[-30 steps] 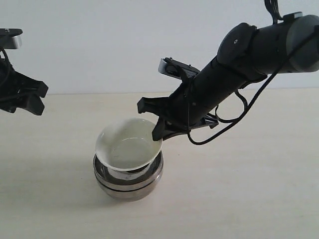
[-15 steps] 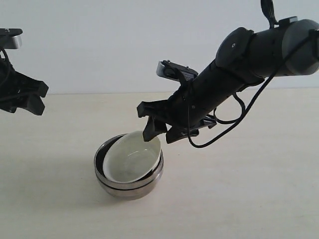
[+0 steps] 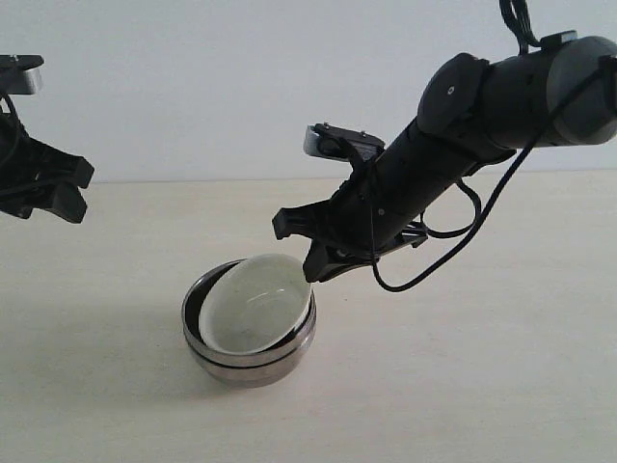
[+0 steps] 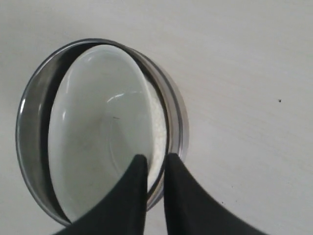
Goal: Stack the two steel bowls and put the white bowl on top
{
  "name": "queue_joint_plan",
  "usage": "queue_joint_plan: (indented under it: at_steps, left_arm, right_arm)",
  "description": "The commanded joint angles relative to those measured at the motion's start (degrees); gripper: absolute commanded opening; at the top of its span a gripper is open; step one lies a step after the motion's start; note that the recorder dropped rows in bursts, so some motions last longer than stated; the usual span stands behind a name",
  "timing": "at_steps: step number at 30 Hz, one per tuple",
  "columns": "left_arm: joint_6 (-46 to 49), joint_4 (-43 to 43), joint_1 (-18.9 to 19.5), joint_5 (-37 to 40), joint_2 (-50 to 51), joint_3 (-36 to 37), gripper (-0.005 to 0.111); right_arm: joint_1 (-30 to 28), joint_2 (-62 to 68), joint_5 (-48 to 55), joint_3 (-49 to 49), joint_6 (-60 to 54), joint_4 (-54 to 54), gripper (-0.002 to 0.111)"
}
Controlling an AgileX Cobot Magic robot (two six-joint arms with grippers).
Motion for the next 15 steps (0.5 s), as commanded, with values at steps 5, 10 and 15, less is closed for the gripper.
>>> queue_joint_plan:
  at_steps: [5, 10, 15]
  left_arm:
    - [0.28, -0.68, 0.15, -0.68, -0.14, 0.21, 0.056]
    - [0.28, -0.68, 0.15, -0.68, -0.14, 0.21, 0.056]
    - [0.28, -0.55, 0.15, -1.05, -0.14, 0.21, 0.056]
  right_arm:
    - [0.03, 1.19, -0.56, 0.13, 1.06, -1.37, 0.009]
    - [0.03, 3.58, -1.29, 0.13, 0.43, -1.37, 0.009]
    - [0.03, 2.71, -2.77, 0.01, 0.29, -1.27, 0.009]
